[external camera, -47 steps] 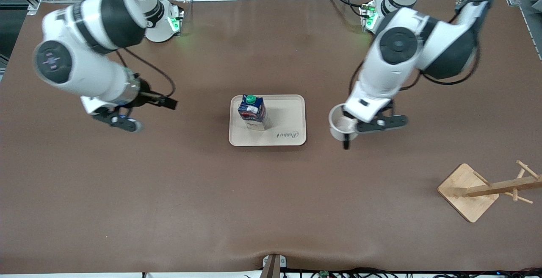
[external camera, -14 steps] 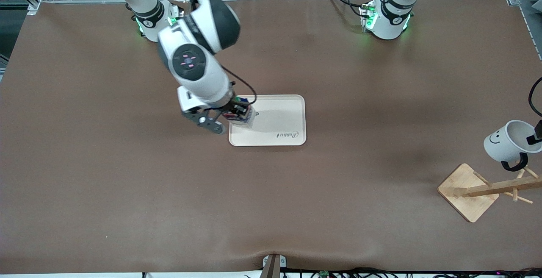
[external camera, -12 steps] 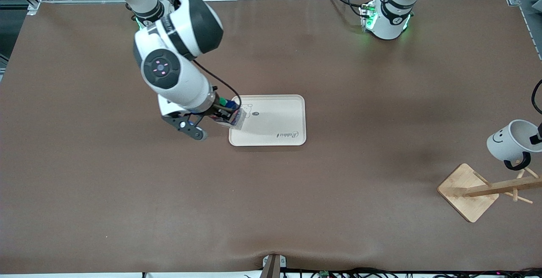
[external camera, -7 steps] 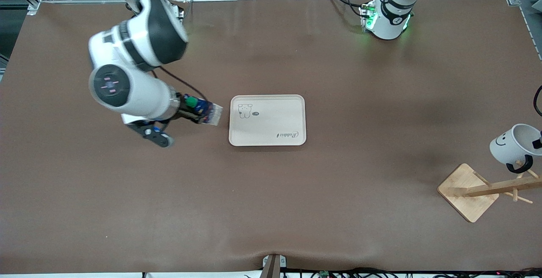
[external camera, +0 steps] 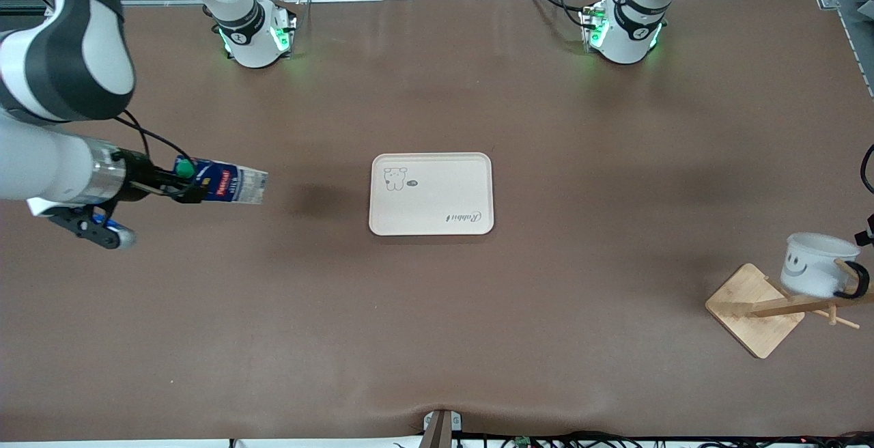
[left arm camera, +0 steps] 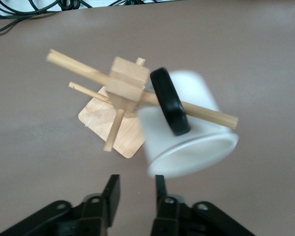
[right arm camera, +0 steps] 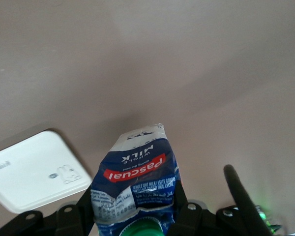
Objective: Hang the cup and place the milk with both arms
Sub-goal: 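Hang the mug handle on the stand peg while the right gripper carries milk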
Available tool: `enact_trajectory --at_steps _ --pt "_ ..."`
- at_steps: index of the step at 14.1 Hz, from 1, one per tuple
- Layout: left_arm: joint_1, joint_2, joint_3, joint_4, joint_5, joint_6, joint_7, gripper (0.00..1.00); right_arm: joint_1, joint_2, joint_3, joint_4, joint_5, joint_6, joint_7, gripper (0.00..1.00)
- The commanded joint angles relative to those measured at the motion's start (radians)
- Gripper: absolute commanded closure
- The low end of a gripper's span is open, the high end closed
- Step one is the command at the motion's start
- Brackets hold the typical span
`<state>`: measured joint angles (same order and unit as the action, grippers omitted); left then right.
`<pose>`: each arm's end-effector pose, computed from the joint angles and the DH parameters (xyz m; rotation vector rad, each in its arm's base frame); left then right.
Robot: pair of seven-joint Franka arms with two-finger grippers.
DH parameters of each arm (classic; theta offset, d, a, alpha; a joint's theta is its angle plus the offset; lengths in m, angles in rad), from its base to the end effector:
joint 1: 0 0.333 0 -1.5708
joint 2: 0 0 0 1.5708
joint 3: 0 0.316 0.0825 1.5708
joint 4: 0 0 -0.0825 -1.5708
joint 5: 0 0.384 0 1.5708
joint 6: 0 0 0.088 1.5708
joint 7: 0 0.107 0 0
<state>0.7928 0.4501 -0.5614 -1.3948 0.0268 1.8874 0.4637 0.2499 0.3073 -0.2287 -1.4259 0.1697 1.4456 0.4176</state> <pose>0.6502 0.2267 0.4919 2.9628 -0.2687 0.2581 0.6182 0.0512 0.5056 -3.0100 0.6074 0.4558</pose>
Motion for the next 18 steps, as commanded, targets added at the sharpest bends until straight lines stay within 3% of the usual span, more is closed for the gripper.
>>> enact_trajectory --at_steps 1,4,6,9,13,18 --pt "-0.006 -0.018 -0.012 0.004 -0.004 -0.005 -0.063 0.0 -0.034 -0.071 0.02 -0.124 -0.108 0.059 -0.125 0.98" --pt "-0.055 -0.071 -0.015 -0.019 0.017 -0.066 -0.248 0.0 -0.107 -0.203 0.02 -0.4 -0.113 0.281 -0.245 0.98" --pt "-0.099 -0.111 -0.017 -0.021 0.028 -0.135 -0.4 0.0 -0.124 -0.232 0.02 -0.497 -0.124 0.36 -0.253 0.98" --pt "-0.173 -0.155 -0.018 -0.015 0.065 -0.189 -0.563 0.0 -0.184 -0.231 0.02 -0.583 -0.141 0.439 -0.33 0.98" --pt "-0.196 -0.183 -0.026 0.005 0.079 -0.202 -0.574 0.0 -0.257 -0.231 0.022 -0.723 -0.141 0.602 -0.41 0.98" --pt "-0.196 -0.188 -0.035 0.025 0.134 -0.322 -0.524 0.0 -0.296 -0.223 0.022 -0.737 -0.134 0.631 -0.398 1.0"
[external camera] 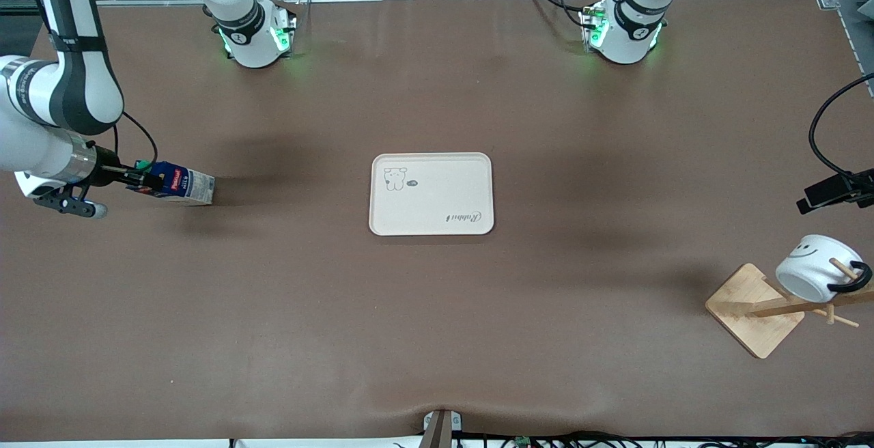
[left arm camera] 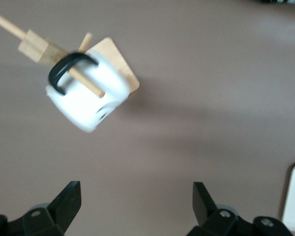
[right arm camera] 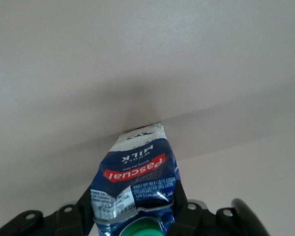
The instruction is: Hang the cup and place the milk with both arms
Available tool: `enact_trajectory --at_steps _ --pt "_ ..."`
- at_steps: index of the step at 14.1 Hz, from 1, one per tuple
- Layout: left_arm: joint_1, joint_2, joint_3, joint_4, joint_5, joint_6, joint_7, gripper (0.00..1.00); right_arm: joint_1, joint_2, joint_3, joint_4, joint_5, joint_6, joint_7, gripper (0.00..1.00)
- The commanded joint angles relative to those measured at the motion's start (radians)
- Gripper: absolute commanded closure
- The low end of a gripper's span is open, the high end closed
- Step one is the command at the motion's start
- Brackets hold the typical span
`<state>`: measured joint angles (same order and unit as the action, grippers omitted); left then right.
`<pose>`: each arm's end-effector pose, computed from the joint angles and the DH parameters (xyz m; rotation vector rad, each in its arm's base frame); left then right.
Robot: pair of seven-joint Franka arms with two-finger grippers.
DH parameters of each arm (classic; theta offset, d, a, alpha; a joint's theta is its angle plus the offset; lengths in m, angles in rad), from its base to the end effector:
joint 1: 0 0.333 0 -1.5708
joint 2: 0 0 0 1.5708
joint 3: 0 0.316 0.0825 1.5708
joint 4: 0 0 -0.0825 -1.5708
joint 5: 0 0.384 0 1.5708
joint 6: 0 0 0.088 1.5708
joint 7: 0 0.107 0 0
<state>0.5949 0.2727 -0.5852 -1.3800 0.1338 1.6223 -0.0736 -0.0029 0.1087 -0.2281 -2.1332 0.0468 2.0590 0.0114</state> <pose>0.6268 0.0679 0.5800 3.1220 0.1492 0.0207 0.5220 -0.1192 0.3443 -3.0672 0.4150 0.2747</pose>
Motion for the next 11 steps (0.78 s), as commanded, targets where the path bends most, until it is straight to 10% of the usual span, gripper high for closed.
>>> enact_trajectory --at_steps 1,8,11 --pt "0.002 -0.026 -0.012 0.01 0.027 -0.074 0.011 0.0 -0.045 -0.023 0.021 -0.03 -0.012 0.018 0.009 0.92" --pt "-0.058 -0.154 -0.024 -0.016 0.012 -0.13 0.008 0.0 -0.057 -0.014 0.021 -0.028 -0.012 0.004 0.002 0.03" --pt "-0.26 -0.231 0.202 -0.071 -0.037 -0.134 0.005 0.0 -0.057 -0.01 0.021 -0.03 -0.012 0.003 -0.001 0.03"
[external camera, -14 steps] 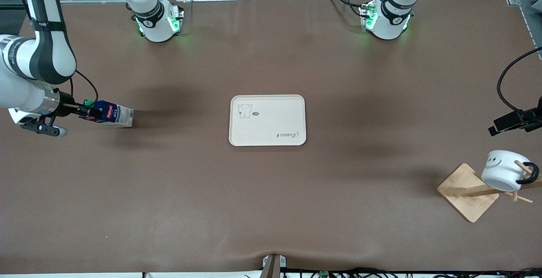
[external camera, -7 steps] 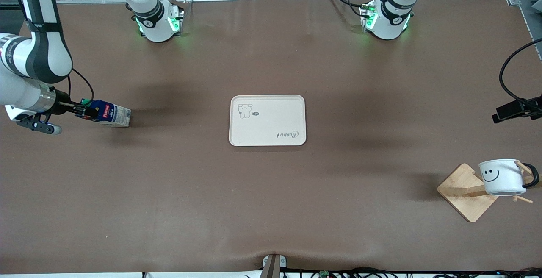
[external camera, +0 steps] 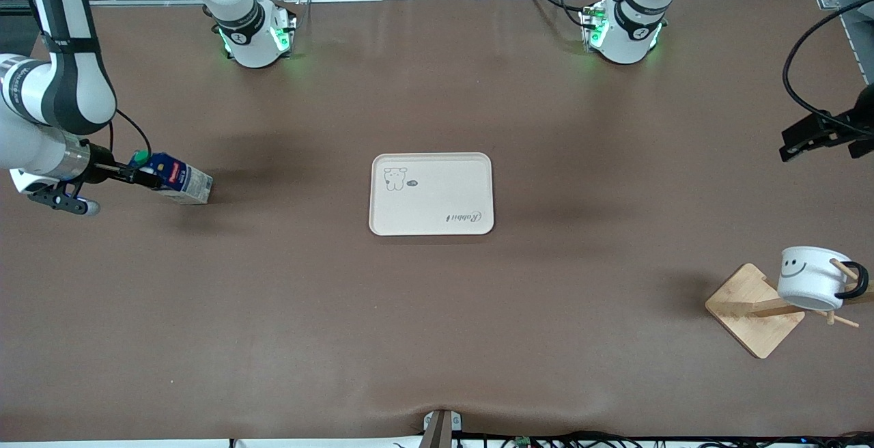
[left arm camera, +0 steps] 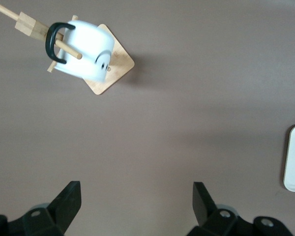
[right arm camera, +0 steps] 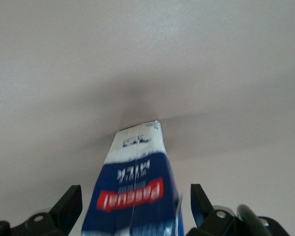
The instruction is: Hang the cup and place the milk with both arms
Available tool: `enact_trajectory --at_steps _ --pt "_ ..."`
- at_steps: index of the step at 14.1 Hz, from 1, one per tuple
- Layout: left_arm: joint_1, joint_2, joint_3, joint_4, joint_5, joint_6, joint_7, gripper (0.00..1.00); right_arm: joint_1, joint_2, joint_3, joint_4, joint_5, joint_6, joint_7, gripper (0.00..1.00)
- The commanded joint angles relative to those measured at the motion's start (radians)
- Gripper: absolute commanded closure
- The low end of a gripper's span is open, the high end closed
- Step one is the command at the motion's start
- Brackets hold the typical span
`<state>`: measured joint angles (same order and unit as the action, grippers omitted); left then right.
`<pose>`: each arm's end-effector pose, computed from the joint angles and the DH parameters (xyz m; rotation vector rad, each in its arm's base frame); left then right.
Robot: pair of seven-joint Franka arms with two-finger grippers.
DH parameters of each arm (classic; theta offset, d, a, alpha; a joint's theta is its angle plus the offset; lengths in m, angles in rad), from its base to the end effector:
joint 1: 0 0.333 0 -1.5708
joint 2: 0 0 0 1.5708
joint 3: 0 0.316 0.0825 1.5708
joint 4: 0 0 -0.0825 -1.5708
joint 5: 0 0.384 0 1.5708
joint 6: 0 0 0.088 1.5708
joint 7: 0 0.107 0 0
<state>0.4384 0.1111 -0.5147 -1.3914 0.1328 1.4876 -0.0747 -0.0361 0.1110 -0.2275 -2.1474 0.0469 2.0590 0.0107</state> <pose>0.5772 -0.0103 0.6461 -3.0639 -0.0184 -0.0075 0.5137 -0.1352 0.3371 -3.0535 0.4638 0.2987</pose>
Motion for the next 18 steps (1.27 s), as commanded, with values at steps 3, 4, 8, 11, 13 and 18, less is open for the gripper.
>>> enact_trajectory --at_steps 3,4,8,11,13,18 --pt "-0.235 -0.119 0.276 -0.101 -0.087 0.0 0.006 0.0 -0.024 -0.013 0.02 -0.016 -0.01 0.003 0.0 0.03" --pt "-0.288 -0.137 0.324 -0.119 -0.1 0.0 0.003 0.0 -0.024 -0.013 0.02 -0.014 -0.01 0.001 0.0 0.03" --pt "-0.394 -0.185 0.436 -0.158 -0.156 -0.006 0.001 0.0 -0.027 -0.002 0.02 0.143 -0.01 -0.149 -0.002 0.0" --pt "-0.418 -0.197 0.436 -0.163 -0.165 -0.016 -0.04 0.0 -0.024 0.021 0.02 0.283 -0.01 -0.304 -0.003 0.0" --pt "-0.418 -0.2 0.436 -0.166 -0.165 -0.016 -0.045 0.0 -0.019 0.029 0.023 0.361 0.001 -0.37 0.0 0.0" --pt "-0.415 -0.199 0.423 -0.167 -0.167 -0.016 -0.056 0.0 0.018 0.095 0.027 0.699 0.025 -0.441 -0.017 0.0"
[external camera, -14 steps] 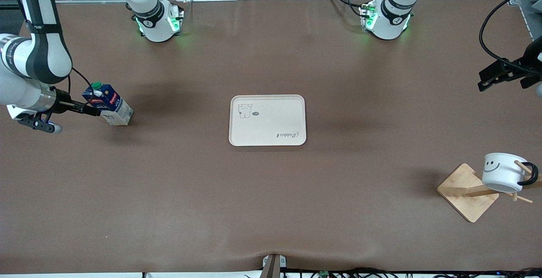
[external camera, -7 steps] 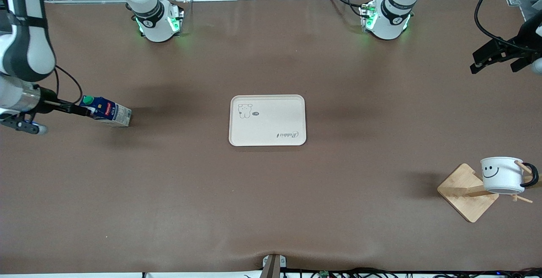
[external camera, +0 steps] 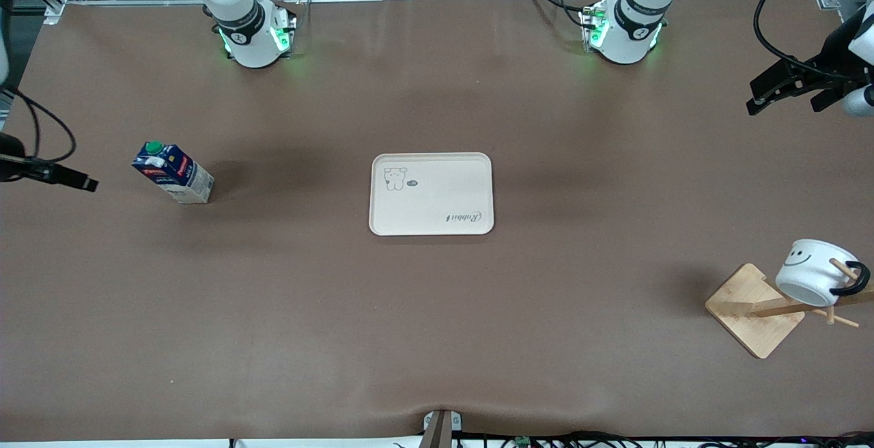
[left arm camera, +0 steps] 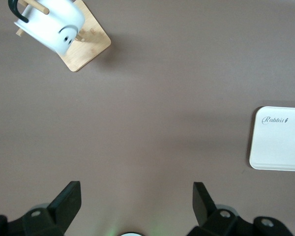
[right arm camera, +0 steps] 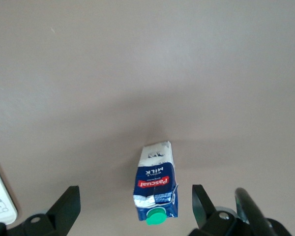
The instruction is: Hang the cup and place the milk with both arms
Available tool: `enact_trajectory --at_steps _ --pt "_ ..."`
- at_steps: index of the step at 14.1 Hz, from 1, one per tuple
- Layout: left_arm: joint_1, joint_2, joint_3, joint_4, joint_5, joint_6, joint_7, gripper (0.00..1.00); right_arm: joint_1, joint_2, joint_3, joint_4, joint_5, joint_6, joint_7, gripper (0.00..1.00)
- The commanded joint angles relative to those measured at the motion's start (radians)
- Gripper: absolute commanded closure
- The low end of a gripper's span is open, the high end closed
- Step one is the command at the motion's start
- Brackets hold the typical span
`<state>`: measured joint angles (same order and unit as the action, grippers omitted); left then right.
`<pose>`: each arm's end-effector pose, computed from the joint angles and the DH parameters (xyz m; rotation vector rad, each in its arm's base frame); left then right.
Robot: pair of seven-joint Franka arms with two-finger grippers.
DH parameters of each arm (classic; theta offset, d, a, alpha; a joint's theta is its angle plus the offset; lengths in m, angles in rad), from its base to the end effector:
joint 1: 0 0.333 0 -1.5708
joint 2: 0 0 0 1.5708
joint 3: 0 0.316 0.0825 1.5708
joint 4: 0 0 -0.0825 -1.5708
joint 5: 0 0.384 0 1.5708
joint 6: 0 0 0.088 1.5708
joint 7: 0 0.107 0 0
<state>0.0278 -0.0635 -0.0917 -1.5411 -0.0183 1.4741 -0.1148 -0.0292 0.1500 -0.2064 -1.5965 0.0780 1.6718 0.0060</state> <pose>0.5233 -0.0374 0.6640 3.1286 0.0772 -0.0076 0.5874 -0.1254 0.5358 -3.0612 0.3863 0.1012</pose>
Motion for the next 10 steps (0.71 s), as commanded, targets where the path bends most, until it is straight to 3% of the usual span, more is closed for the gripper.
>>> enact_trajectory --at_steps 1,2,5,7,8,10 --pt "-0.003 -0.024 0.0 -0.017 -0.015 -0.005 -0.016 0.0 0.027 0.063 0.007 0.188 -0.045 -0.055 -0.014 0.0" --pt "-0.002 -0.024 0.0 -0.016 -0.015 -0.014 -0.016 0.0 0.058 0.084 0.005 0.246 -0.094 -0.06 -0.014 0.0" --pt "0.0 -0.026 0.0 -0.014 -0.015 -0.018 -0.017 0.0 0.058 0.089 0.005 0.323 -0.074 -0.148 -0.012 0.0" --pt "0.0 -0.026 0.001 -0.014 -0.025 -0.018 -0.023 0.0 0.055 0.056 0.001 0.319 0.014 -0.175 -0.011 0.0" --pt "0.003 -0.026 0.001 -0.014 -0.025 -0.02 -0.023 0.0 0.058 0.028 0.002 0.308 0.017 -0.211 -0.005 0.0" --pt "0.006 -0.026 0.006 -0.016 -0.025 -0.032 -0.02 0.0 0.066 -0.071 0.004 0.192 0.017 -0.227 -0.001 0.0"
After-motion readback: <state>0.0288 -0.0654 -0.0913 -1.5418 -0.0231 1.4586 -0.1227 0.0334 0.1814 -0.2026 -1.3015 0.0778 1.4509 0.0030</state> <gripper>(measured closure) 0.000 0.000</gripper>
